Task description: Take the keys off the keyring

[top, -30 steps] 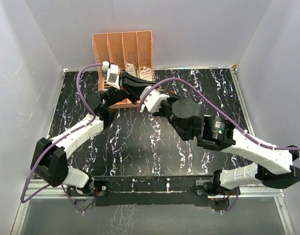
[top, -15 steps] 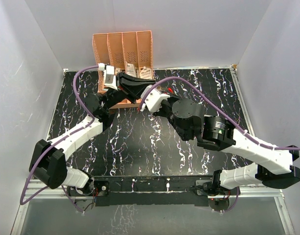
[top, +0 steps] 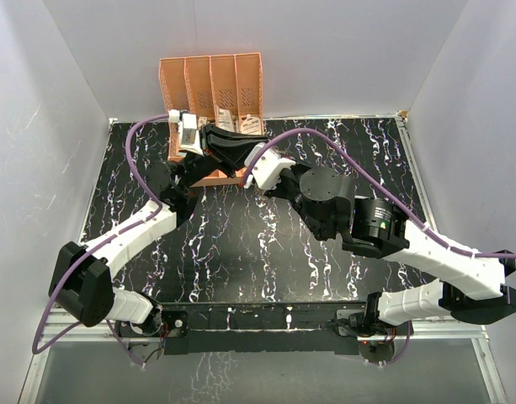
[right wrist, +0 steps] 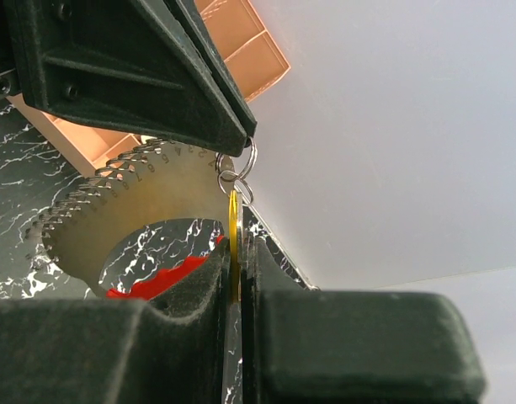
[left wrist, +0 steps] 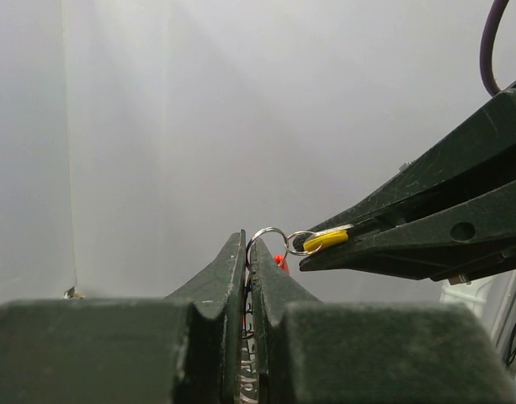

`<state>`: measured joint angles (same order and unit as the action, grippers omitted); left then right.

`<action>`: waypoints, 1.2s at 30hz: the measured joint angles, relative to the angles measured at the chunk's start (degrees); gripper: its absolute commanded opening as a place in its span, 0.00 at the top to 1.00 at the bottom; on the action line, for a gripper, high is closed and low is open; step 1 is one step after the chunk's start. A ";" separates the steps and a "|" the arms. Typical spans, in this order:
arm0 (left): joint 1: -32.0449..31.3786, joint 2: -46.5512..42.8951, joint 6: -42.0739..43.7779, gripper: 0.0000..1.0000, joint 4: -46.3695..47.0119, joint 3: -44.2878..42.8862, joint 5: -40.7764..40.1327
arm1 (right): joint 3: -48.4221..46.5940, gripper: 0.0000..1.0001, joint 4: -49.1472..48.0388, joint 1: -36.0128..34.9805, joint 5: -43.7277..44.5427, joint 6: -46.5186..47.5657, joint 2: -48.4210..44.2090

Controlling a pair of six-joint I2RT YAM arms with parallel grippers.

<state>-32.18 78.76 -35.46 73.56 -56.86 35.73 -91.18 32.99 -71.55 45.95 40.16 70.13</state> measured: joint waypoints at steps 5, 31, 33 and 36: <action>-0.20 0.00 1.05 1.00 -0.94 0.00 -0.83 | -0.15 1.00 0.02 0.02 0.24 0.24 0.44; 0.37 -1.31 5.75 0.63 -8.33 0.00 -3.34 | -0.02 1.00 -0.28 -0.04 0.59 1.31 -0.83; 0.37 -2.10 6.45 0.61 -9.22 0.00 -3.32 | 0.00 1.00 -0.26 -0.04 0.61 1.46 -1.18; 0.37 -2.93 6.97 0.59 -9.35 0.00 -3.19 | 0.00 1.00 -0.26 -0.04 0.61 1.51 -1.36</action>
<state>-31.81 75.83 -28.49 64.20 -56.86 32.53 -91.18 32.73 -71.59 46.57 41.67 68.77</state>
